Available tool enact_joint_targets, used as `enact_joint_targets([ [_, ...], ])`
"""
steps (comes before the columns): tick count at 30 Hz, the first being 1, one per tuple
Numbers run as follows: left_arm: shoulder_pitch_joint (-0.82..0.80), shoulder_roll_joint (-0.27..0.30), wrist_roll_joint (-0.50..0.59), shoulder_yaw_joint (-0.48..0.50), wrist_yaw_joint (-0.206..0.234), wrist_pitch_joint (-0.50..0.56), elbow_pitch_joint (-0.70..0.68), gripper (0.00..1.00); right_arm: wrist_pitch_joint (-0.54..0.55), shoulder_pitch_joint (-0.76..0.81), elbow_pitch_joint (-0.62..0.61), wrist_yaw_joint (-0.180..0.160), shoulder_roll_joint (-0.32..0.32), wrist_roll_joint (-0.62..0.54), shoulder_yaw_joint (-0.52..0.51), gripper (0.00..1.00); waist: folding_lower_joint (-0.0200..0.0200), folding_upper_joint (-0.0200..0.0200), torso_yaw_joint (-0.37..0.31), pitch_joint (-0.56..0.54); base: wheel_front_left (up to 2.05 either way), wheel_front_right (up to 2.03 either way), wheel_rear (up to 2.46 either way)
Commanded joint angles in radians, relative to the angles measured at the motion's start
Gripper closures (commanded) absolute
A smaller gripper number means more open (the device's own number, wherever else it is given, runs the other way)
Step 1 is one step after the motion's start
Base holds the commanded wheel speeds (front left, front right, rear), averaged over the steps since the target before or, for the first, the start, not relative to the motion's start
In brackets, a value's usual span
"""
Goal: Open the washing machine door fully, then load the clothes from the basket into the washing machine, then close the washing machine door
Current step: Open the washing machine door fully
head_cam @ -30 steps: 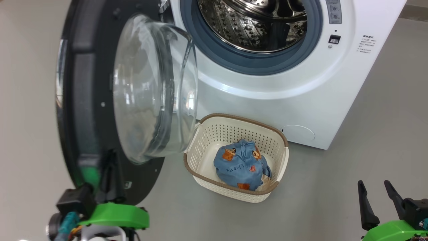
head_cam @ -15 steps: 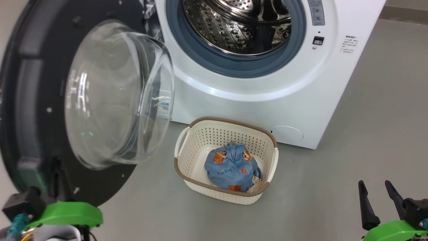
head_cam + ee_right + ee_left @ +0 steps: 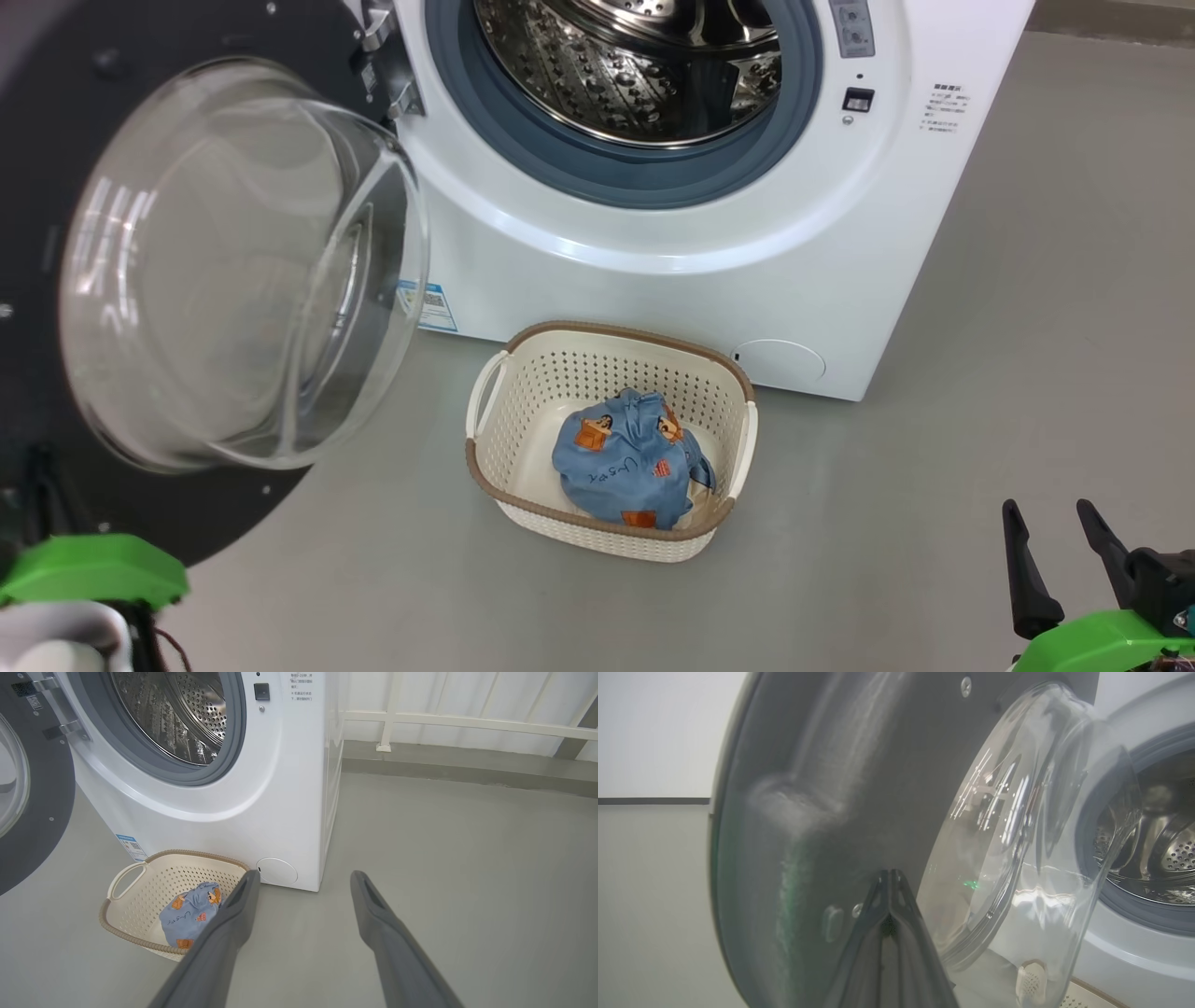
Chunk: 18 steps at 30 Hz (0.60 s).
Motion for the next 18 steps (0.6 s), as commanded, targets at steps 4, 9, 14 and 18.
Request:
enact_joint_targets([
  [4, -0.106, 0.079, -0.020, 0.073, -0.026, -0.006, 0.070, 1.00, -0.002, -0.043, -0.022, 0.004, -0.015, -0.011, 0.017, 0.00, 0.0000, 0.0000, -0.009, 0.003, 0.00, 0.00, 0.00],
  [9, -0.143, 0.083, -0.023, 0.088, -0.041, -0.006, 0.141, 1.00, -0.004, -0.047, -0.013, 0.004, -0.015, -0.007, 0.018, 0.00, 0.0000, 0.0000, -0.016, 0.002, 0.00, 0.00, 0.00],
  [14, -0.170, 0.093, -0.025, 0.111, -0.055, -0.006, 0.196, 1.00, -0.006, -0.049, -0.009, 0.004, -0.015, -0.006, 0.019, 0.00, 0.0000, 0.0000, -0.019, 0.006, 0.00, 0.00, 0.00],
  [18, -0.182, 0.095, -0.019, 0.128, -0.065, -0.006, 0.218, 1.00, -0.007, -0.053, -0.009, 0.004, -0.015, -0.009, 0.016, 0.00, 0.0000, 0.0000, -0.021, 0.008, 0.00, 0.00, 0.00],
])
